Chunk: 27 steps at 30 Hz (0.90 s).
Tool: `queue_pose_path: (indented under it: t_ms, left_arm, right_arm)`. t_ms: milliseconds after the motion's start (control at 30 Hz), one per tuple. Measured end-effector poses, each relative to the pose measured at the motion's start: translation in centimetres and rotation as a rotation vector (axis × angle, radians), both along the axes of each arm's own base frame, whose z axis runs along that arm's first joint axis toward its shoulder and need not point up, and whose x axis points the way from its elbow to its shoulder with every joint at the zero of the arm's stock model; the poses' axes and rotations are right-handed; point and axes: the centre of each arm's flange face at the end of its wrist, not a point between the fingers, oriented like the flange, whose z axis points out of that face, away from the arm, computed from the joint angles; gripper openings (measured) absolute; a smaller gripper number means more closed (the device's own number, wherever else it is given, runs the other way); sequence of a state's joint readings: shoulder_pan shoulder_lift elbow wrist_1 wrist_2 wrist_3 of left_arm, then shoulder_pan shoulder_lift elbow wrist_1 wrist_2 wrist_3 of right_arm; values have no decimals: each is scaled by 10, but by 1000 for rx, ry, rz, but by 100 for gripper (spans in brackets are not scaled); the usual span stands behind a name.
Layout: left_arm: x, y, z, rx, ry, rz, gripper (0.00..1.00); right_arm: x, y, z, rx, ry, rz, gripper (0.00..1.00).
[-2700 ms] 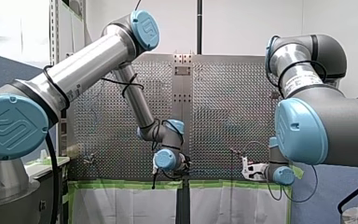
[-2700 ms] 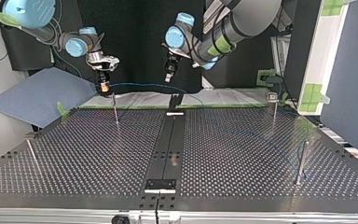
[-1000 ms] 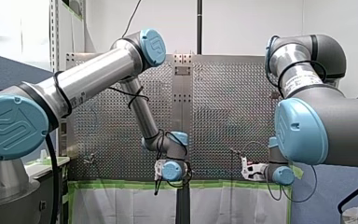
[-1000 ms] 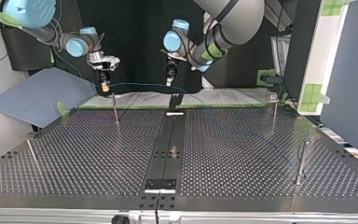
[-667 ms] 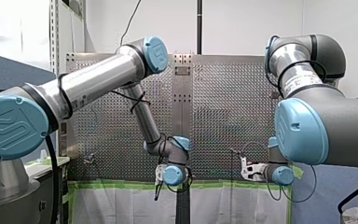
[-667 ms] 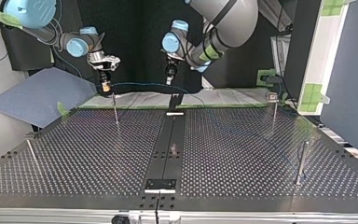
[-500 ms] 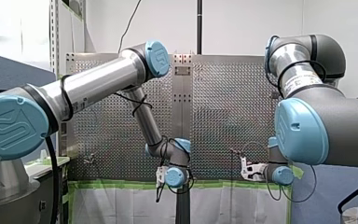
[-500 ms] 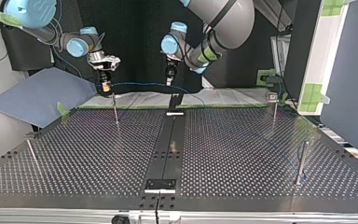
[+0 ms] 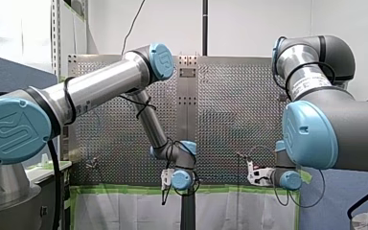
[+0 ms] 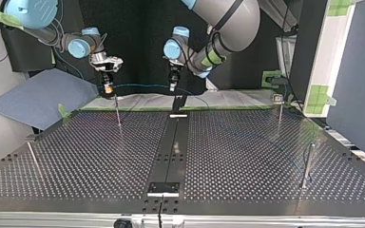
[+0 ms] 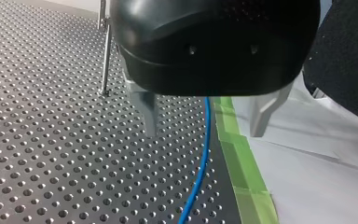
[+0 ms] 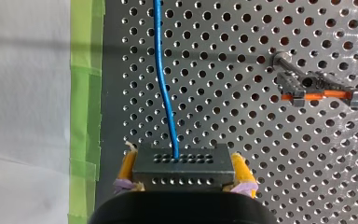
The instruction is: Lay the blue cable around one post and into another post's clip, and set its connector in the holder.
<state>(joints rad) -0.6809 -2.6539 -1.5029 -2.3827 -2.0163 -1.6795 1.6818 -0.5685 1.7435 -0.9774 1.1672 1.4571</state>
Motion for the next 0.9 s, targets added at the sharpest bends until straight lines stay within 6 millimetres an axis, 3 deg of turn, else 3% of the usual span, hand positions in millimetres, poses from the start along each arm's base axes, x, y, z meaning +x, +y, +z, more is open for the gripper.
queue_pose_path:
  t_ms: [33,100,133,233,333,400,633,800,867,900]
  left_arm:
    - [0,0,0,0,-1,1,84]
    - [1,-1,1,-1,-2,3,65]
    - [0,-1,1,-1,-3,3,65]
    - [0,-2,1,0,-3,2,38]
    - [-1,-2,1,0,-3,1,38]
    - [-1,-2,1,0,-3,2,29]
    - [2,-1,2,-2,-4,5,29]
    - [2,0,2,0,-5,8,18]
    - [2,0,2,0,-5,8,18]
    - [2,0,2,0,-6,8,13]
  right_arm:
    - [0,0,0,0,0,-1,0]
    - [0,0,0,0,0,-1,0]
    - [0,0,0,0,0,-1,0]
    - [0,0,0,0,1,-2,0]
    - [0,0,0,0,1,-3,0]
    - [0,0,0,0,1,-3,0]
    - [1,0,0,0,2,-1,0]
    - [1,1,0,1,2,0,0]
    - [1,1,0,1,2,0,0]
    - [1,1,0,1,2,0,0]
